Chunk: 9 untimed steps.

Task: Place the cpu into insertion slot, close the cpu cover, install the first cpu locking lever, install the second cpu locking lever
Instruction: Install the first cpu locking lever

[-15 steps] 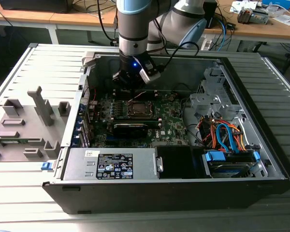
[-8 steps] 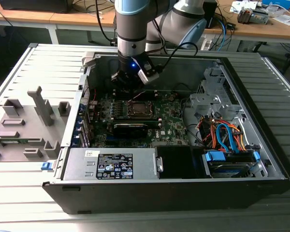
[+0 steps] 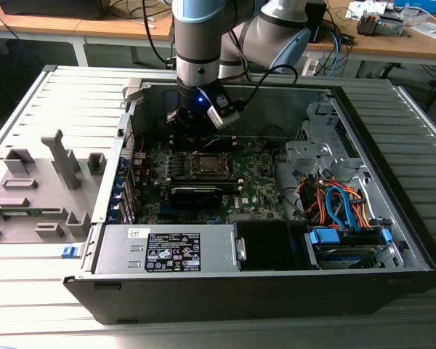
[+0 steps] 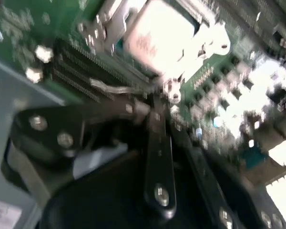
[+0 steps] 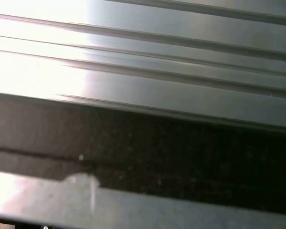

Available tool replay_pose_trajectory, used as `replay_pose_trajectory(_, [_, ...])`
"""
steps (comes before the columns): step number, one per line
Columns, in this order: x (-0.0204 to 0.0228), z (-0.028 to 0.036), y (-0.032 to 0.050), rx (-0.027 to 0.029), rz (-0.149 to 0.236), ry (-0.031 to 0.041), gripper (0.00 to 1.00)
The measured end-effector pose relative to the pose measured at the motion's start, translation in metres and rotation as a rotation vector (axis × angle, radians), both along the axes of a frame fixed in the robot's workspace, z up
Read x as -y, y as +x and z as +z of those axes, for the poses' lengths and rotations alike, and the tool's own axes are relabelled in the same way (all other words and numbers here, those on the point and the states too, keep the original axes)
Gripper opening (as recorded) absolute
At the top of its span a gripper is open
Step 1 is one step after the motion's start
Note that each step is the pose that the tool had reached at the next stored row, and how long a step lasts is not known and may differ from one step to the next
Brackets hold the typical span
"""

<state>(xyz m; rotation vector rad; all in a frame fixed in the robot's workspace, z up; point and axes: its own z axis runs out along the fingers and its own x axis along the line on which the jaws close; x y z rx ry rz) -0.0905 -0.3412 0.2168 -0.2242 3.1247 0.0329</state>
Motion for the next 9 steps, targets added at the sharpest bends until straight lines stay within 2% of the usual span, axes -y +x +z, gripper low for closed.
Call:
replay_pose_trajectory(5, [0.0001,-0.0005,0.0,-0.0004,0.0,-0.0002,0.11])
replay_pose_trajectory(9, [0.0,-0.0048,0.002,-0.0033,0.0,-0.0001,0.11])
